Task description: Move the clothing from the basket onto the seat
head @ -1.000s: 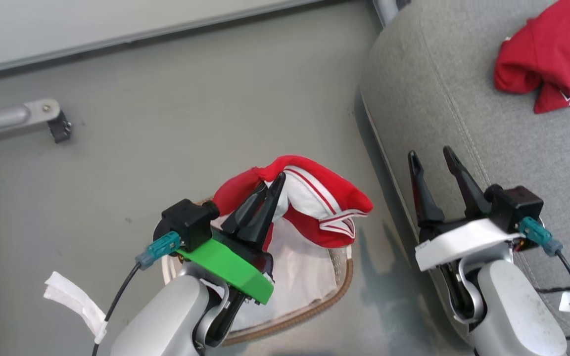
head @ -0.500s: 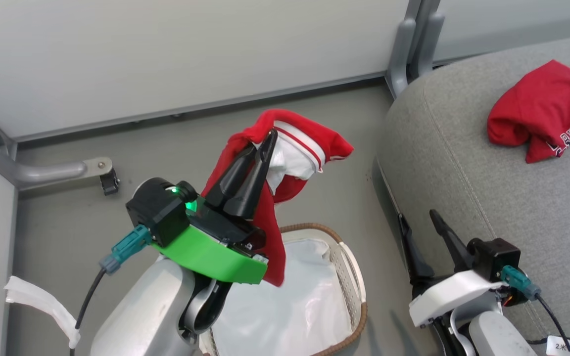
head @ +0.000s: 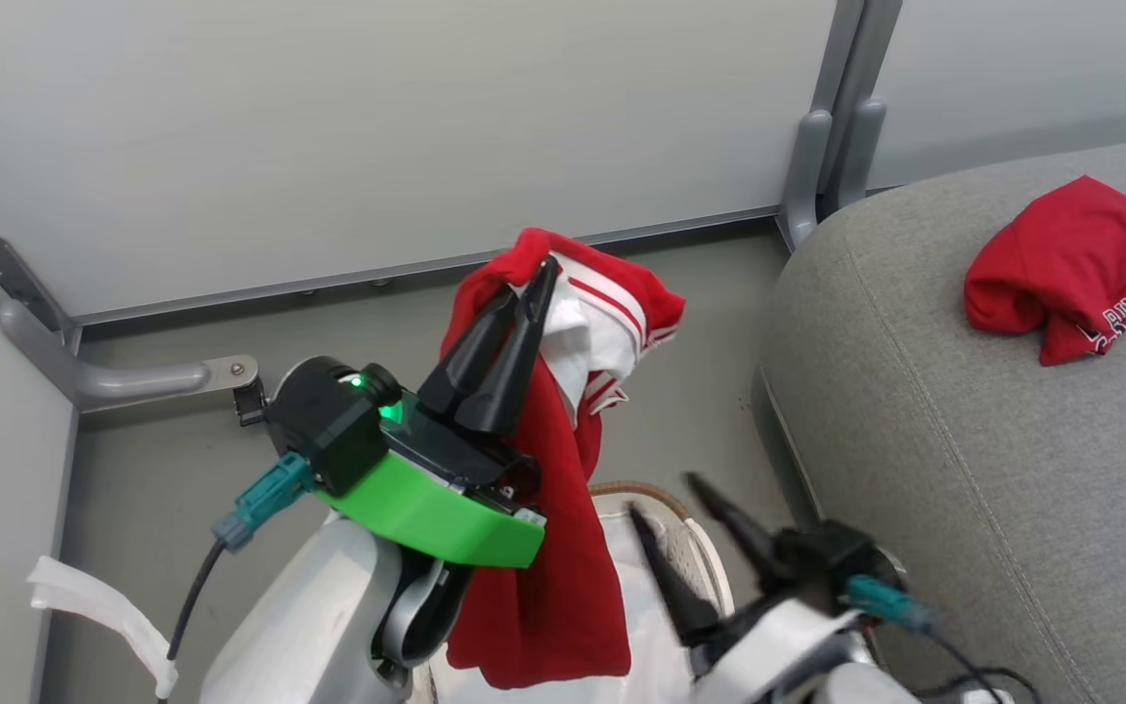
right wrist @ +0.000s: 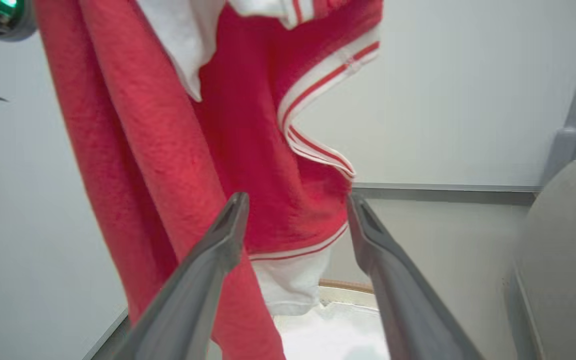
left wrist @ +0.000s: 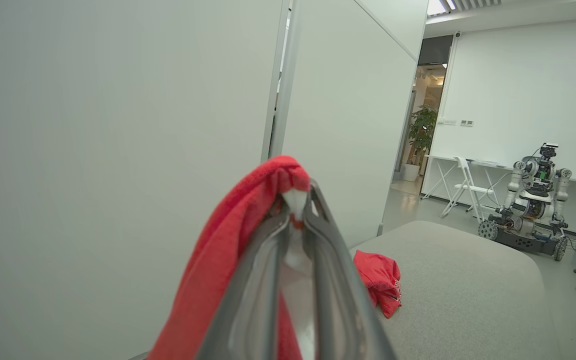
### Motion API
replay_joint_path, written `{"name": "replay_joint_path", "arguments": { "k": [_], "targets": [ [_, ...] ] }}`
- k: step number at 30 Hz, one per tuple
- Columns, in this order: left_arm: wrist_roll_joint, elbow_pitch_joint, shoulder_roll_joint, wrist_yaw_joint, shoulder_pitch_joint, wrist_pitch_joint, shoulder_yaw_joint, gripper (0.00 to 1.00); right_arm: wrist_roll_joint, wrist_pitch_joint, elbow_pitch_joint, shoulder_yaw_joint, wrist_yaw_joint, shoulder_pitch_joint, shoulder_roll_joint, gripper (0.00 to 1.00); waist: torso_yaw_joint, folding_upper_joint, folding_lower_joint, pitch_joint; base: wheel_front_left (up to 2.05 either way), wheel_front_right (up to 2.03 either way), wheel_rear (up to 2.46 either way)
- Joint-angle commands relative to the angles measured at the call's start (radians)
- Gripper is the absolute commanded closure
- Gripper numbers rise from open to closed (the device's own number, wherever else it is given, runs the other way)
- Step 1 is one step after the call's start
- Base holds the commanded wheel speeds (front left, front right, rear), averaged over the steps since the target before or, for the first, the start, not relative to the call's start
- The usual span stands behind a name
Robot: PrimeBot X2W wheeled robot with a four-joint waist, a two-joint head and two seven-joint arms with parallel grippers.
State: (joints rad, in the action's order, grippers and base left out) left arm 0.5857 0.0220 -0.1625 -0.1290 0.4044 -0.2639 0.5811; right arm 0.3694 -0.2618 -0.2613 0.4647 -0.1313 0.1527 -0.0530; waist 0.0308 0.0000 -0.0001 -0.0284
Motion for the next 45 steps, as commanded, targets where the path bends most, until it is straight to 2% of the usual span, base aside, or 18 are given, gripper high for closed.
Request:
{"name": "replay_joint_path", "arguments": {
  "k": [1,6,12,13,14,21,23,24,29,45],
  "targets": [
    [-0.006,0.001,0.007,-0.003,-0.011,-0.001,0.004,1.00,0.010,-0.004,0.013,0.047,0.001,0.034,-0.016,0.00,-0.007,0.0000,0.0001,-0.001,0.00,0.00,0.00],
    [0.003,0.010,0.021,-0.003,0.004,-0.001,0.040,1.00,0.038,-0.004,0.018,0.173,0.001,0.127,-0.020,0.00,-0.030,0.0000,0.0001,-0.007,0.00,0.00,0.00],
    [0.015,0.022,0.036,-0.003,0.021,-0.001,0.089,1.00,0.046,-0.004,-0.066,0.234,0.001,0.216,-0.010,0.00,-0.060,0.0000,0.0001,-0.011,0.00,0.00,0.00],
    [0.016,0.024,0.038,-0.003,0.022,-0.001,0.094,1.00,0.049,-0.004,-0.083,0.234,0.001,0.220,-0.008,0.55,-0.063,0.0000,0.0001,-0.010,0.00,0.00,0.00],
    [0.019,0.028,0.039,-0.003,0.021,-0.001,0.100,1.00,0.054,-0.004,-0.103,0.233,0.001,0.221,-0.006,1.00,-0.066,0.0000,0.0001,-0.010,0.00,0.00,0.00],
    [0.016,0.051,0.033,-0.003,0.006,-0.001,0.116,1.00,0.093,-0.004,-0.144,0.225,0.001,0.205,0.000,1.00,-0.062,0.0000,0.0001,-0.014,0.00,0.00,0.00],
    [0.010,0.067,0.027,-0.003,-0.003,0.000,0.115,0.27,0.099,-0.004,-0.141,0.210,0.001,0.198,-0.001,1.00,-0.046,0.0000,0.0001,-0.020,0.00,0.00,0.00],
    [0.004,0.075,0.022,-0.003,-0.006,0.000,0.114,0.00,0.098,-0.005,-0.137,0.200,0.001,0.192,-0.001,1.00,-0.036,0.0000,0.0001,-0.024,0.00,0.00,0.00],
    [-0.024,0.111,0.005,-0.003,-0.033,0.000,0.096,0.00,0.085,-0.004,-0.105,0.151,0.001,0.162,-0.001,1.00,0.044,0.0000,0.0001,-0.039,0.00,0.00,0.00],
    [-0.121,0.138,-0.006,-0.003,-0.126,0.000,0.055,0.00,0.082,-0.005,-0.009,0.020,0.001,0.078,-0.037,1.00,0.394,0.0000,0.0001,-0.063,0.00,0.00,0.00]
  ]
}}
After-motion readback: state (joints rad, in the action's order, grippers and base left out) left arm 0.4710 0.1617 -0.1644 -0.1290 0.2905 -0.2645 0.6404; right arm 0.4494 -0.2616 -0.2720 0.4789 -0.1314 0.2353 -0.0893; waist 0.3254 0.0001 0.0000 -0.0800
